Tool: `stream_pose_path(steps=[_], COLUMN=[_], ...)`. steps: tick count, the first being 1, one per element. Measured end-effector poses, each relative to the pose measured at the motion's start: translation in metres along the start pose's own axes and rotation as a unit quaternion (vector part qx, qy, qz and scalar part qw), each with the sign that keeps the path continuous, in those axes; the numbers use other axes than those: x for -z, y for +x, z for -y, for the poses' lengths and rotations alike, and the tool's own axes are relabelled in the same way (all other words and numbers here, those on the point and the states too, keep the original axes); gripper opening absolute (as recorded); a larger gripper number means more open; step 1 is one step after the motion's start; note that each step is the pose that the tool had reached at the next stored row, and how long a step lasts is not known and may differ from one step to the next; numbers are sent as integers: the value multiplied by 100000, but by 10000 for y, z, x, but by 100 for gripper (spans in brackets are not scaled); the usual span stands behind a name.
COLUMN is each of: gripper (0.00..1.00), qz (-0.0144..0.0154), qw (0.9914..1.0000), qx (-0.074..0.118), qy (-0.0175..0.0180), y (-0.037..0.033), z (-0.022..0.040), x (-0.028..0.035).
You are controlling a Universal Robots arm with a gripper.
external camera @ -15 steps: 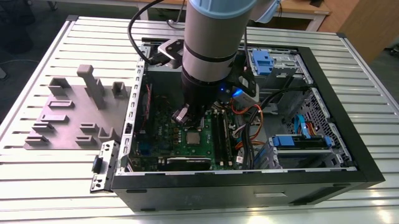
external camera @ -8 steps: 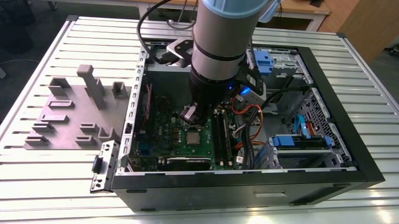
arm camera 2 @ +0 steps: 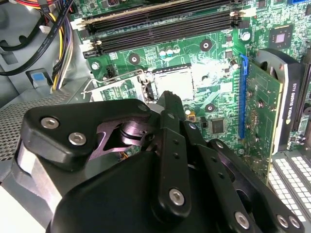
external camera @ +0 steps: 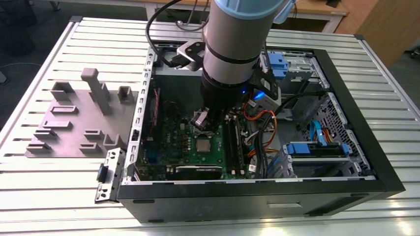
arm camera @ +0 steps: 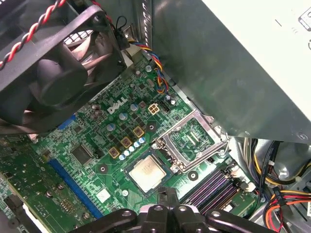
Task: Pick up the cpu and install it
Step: 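Close the cpu cover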
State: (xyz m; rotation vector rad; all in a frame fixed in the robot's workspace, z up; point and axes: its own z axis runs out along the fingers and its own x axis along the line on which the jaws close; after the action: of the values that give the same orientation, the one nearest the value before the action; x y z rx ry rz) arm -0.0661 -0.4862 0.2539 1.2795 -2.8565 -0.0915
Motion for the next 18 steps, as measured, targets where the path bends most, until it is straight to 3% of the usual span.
stream_pose_path(steps=[11,14,18], gripper=[11,11,11], qz=[2,-144,-339], qw=[99999,99959,99798], qx=[360,2867,6349], qy=[14,-22,-74], y=[0,0,0], z=[0,-1,0], x=[-1,-3,-8])
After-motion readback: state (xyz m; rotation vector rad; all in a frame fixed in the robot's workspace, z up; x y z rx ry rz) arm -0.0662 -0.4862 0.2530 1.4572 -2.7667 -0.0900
